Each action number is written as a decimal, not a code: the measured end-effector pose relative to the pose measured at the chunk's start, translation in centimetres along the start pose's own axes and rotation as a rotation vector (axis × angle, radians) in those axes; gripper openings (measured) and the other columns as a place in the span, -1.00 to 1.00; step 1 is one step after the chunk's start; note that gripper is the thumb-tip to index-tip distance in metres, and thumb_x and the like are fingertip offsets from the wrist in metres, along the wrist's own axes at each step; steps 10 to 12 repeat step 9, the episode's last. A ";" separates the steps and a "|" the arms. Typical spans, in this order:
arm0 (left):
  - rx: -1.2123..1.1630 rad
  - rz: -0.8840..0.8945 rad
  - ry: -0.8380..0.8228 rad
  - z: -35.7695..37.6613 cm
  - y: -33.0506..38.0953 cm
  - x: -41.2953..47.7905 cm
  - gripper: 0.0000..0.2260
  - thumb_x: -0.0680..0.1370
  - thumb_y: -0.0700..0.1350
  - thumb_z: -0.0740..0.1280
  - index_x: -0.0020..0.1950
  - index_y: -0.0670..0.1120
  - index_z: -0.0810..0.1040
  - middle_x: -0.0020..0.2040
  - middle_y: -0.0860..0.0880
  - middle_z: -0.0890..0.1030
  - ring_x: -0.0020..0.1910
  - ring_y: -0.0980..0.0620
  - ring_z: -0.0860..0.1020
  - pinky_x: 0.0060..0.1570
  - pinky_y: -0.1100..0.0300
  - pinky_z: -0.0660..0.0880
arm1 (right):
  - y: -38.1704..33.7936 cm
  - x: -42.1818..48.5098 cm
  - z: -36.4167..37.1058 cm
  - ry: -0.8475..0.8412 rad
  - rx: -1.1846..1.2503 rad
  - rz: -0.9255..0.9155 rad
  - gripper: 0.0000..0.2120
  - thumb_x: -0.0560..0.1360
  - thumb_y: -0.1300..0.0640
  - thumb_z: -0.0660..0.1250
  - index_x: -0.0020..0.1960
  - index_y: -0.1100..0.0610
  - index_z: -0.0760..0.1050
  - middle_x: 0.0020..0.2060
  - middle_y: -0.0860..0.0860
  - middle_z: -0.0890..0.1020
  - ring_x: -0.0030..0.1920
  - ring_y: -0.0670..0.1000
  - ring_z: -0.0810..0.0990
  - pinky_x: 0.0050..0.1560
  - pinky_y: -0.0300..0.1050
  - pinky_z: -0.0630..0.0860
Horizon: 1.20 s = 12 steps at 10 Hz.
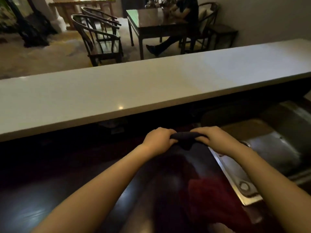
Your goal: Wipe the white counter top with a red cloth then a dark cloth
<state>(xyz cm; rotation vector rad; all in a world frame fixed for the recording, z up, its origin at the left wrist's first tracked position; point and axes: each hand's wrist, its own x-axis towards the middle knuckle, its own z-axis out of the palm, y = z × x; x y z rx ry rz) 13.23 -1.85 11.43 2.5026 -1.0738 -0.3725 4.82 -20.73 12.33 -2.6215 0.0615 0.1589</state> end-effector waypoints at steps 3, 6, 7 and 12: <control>-0.030 0.018 -0.032 10.4 1.2 4.8 -0.64 0.52 -0.11 0.27 0.32 -0.08 0.41 0.27 -0.18 0.50 0.30 -0.17 0.39 0.29 0.04 0.30 | 9.1 -0.7 5.0 0.041 -0.011 0.078 -0.63 0.50 0.28 0.24 0.31 0.17 0.40 0.31 0.17 0.48 0.31 0.14 0.42 0.31 -0.06 0.29; 0.216 -0.035 -0.136 19.1 0.5 1.0 -0.42 0.57 0.09 0.10 0.50 -0.07 -0.05 0.54 -0.12 -0.07 0.51 -0.06 -0.14 0.45 -0.02 -0.08 | 13.5 -3.8 10.7 -0.178 -0.054 0.003 -0.46 0.54 0.08 0.22 0.46 0.07 0.11 0.51 0.03 0.10 0.50 -0.01 -0.02 0.43 -0.18 -0.05; 0.233 -0.066 -0.177 18.8 0.9 0.6 -0.40 0.57 0.10 0.10 0.50 -0.06 -0.11 0.54 -0.10 -0.13 0.50 -0.04 -0.19 0.44 -0.05 -0.13 | 13.6 -3.8 10.3 -0.220 -0.023 0.005 -0.44 0.53 0.01 0.23 0.46 0.05 0.11 0.51 0.00 0.08 0.50 -0.04 -0.03 0.44 -0.16 -0.03; 0.200 -0.094 -0.305 15.7 2.3 1.0 -0.52 0.56 -0.02 0.17 0.46 -0.06 0.17 0.51 -0.13 0.17 0.47 -0.11 0.14 0.40 -0.06 0.19 | 11.5 -2.5 8.1 -0.281 -0.163 0.053 -0.56 0.52 0.00 0.24 0.36 0.08 0.34 0.39 0.10 0.40 0.37 0.09 0.35 0.32 -0.01 0.32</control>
